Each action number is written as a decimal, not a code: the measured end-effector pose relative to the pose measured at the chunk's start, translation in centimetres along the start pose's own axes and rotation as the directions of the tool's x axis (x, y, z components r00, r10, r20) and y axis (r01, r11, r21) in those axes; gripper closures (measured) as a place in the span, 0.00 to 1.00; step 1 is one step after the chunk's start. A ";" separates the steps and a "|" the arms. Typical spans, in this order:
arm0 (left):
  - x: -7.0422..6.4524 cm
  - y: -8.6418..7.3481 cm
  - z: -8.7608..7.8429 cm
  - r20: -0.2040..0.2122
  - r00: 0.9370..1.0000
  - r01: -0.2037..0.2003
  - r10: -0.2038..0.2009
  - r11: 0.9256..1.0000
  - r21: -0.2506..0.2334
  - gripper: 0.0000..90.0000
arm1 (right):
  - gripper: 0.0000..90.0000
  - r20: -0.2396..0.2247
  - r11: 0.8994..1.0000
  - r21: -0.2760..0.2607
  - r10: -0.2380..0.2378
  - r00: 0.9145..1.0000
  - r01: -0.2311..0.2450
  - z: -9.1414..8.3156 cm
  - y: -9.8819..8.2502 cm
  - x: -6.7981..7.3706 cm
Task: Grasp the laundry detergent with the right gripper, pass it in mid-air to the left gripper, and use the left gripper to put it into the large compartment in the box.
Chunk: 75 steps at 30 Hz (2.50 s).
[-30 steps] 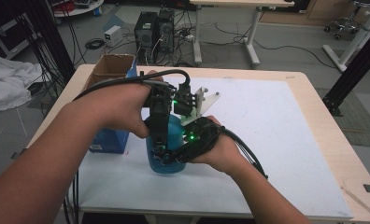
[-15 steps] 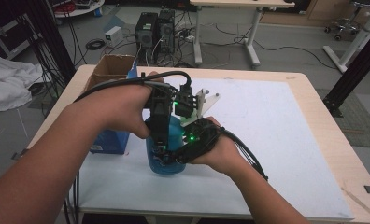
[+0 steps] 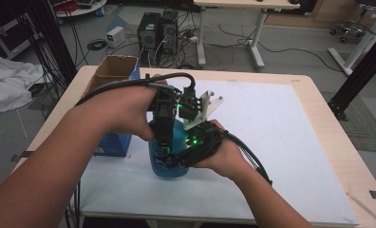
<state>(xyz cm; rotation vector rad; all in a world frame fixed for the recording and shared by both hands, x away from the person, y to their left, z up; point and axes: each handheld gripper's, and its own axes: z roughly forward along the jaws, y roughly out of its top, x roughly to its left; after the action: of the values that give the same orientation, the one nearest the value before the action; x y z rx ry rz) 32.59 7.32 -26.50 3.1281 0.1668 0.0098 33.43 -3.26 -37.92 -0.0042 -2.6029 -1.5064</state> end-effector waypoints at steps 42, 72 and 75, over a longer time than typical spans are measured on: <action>0.2 -1.2 -3.2 0.001 0.998 0.068 -0.068 0.998 0.015 0.43 | 0.02 0.136 0.997 0.040 0.056 0.989 -0.062 -5.8 -1.5 0.1; 6.0 -9.9 -16.4 -0.021 0.779 0.625 -0.626 0.779 -0.045 0.43 | 0.01 0.171 0.951 0.295 0.042 0.984 -0.092 -11.6 -0.8 -0.9; 6.4 -10.8 -16.8 -0.034 0.731 0.679 -0.681 0.732 -0.049 0.43 | 0.01 0.173 0.938 0.335 0.036 0.984 -0.093 -12.1 -0.6 -1.1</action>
<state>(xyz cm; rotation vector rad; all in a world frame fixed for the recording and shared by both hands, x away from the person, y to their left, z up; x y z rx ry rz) 37.72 18.92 -9.74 2.8202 1.2862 0.0834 35.90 -13.94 -32.60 -0.1852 -2.9300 -1.0541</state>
